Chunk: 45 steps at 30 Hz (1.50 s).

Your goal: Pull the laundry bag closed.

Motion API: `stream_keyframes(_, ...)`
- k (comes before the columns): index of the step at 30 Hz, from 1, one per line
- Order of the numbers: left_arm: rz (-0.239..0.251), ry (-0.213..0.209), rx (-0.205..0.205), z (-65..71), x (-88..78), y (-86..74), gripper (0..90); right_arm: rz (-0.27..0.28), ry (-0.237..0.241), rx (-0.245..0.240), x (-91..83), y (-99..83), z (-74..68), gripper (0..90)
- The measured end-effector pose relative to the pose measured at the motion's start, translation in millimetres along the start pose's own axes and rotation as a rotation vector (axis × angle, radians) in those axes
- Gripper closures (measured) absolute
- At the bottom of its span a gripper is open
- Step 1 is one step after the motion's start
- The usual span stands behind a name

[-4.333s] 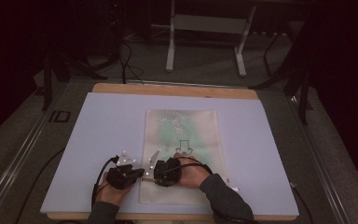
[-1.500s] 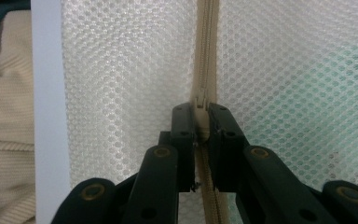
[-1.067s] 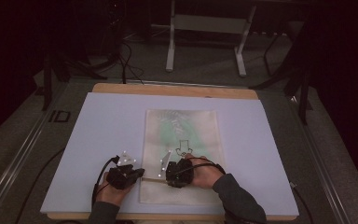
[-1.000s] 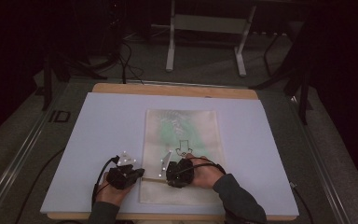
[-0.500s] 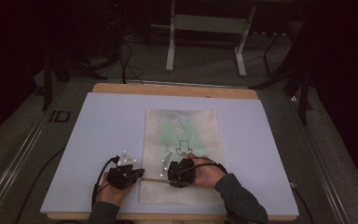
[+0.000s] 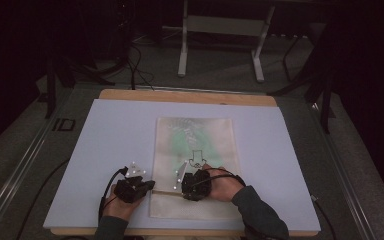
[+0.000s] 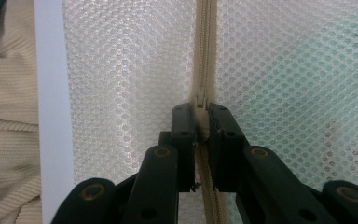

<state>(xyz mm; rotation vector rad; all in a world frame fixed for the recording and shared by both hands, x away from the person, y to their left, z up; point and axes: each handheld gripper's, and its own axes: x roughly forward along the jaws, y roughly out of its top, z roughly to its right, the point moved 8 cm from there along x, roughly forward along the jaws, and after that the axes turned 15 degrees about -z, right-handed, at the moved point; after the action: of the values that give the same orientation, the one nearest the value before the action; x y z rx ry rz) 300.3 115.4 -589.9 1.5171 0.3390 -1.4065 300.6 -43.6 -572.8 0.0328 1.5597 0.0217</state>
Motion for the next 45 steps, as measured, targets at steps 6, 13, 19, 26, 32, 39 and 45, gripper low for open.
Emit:
stream_keyframes(6, 0.0, 0.0, -0.001, 0.1, -0.1, 0.0, 89.3, -0.005, 0.001, 0.004, -0.1, -4.4, 0.4, 82.0)
stream_keyframes(13, 0.0, 0.001, -0.002, 0.3, 0.0, 0.0, 89.3, -0.003, 0.006, 0.003, -0.2, -4.8, 0.4, 82.0)
stream_keyframes(19, -0.002, 0.001, 0.0, 0.1, -0.1, -0.2, 89.3, -0.009, 0.004, 0.003, -0.1, -6.6, 0.3, 82.0)
stream_keyframes(26, -0.002, 0.002, -0.001, 0.2, -0.1, -0.2, 89.3, -0.005, 0.008, 0.008, -0.8, -10.4, 0.5, 82.0)
stream_keyframes(32, 0.0, 0.001, -0.001, 0.2, 0.0, -0.1, 89.3, -0.01, 0.009, 0.01, -0.9, -15.5, 1.3, 82.0)
stream_keyframes(39, 0.0, 0.001, -0.003, 0.1, -0.1, -0.2, 89.3, -0.01, 0.019, 0.014, -1.2, -18.7, 1.2, 82.0)
stream_keyframes(45, 0.0, 0.002, -0.003, 0.2, -0.1, -0.2, 89.3, -0.011, 0.022, 0.017, -1.5, -21.6, 1.1, 82.0)
